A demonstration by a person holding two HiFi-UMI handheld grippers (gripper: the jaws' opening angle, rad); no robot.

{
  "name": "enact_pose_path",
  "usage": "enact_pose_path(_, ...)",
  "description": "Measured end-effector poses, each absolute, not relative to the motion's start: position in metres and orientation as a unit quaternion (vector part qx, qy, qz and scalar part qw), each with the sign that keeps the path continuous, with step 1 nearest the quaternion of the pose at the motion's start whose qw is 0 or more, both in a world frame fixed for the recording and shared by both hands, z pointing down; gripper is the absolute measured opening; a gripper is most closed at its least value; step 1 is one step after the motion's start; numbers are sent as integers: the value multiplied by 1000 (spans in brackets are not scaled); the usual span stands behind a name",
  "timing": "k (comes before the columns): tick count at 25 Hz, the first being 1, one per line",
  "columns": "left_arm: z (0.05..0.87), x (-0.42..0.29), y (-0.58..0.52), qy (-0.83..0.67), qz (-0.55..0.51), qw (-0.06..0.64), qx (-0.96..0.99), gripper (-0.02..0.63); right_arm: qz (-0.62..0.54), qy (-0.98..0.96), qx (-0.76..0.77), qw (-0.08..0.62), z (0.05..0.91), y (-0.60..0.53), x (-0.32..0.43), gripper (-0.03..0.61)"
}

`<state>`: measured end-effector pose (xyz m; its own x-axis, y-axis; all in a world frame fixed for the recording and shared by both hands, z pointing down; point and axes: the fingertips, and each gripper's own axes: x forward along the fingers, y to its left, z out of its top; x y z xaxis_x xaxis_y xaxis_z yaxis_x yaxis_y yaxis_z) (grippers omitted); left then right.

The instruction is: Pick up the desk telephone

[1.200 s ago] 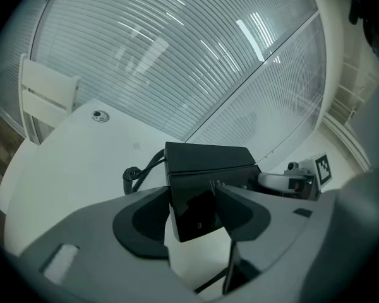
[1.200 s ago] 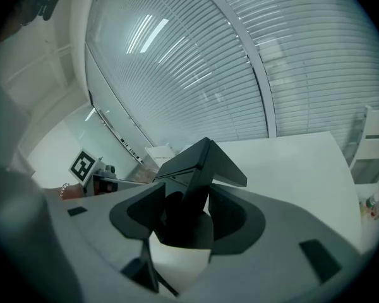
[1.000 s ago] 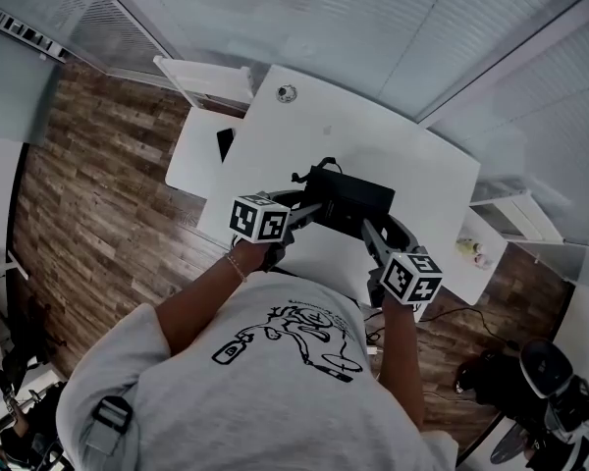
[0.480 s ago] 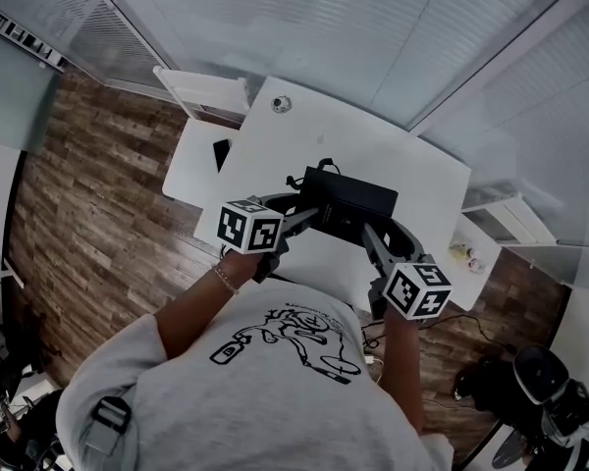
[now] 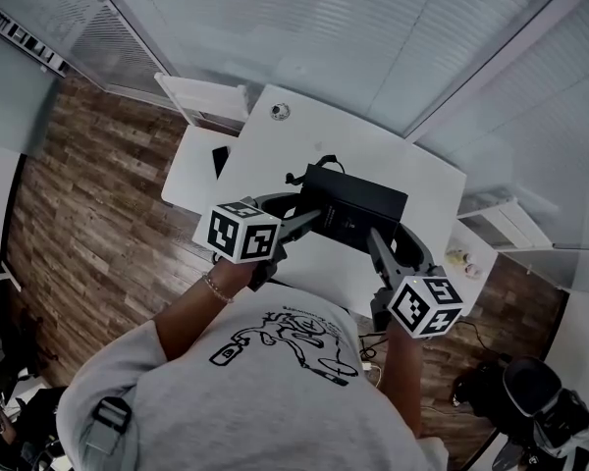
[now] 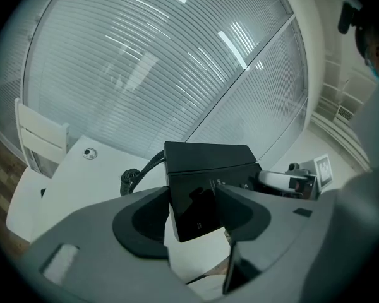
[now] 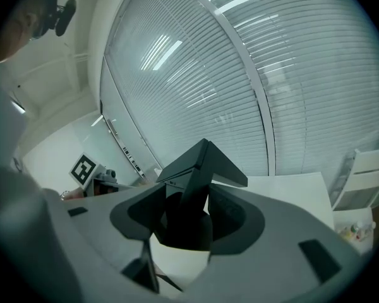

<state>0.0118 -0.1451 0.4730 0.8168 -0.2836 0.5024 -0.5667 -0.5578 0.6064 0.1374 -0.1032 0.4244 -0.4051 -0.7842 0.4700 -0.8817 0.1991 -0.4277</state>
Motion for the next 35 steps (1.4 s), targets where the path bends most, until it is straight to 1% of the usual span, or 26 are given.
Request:
enact_pose_path(12,443,9,-143,-247,162,387,873,224,303,-779,547,56,393,-101,135,199)
enact_pose_path(35,446,10,-143,-246,162,394,871,224,300,-779,548,50,393,-102,136,192)
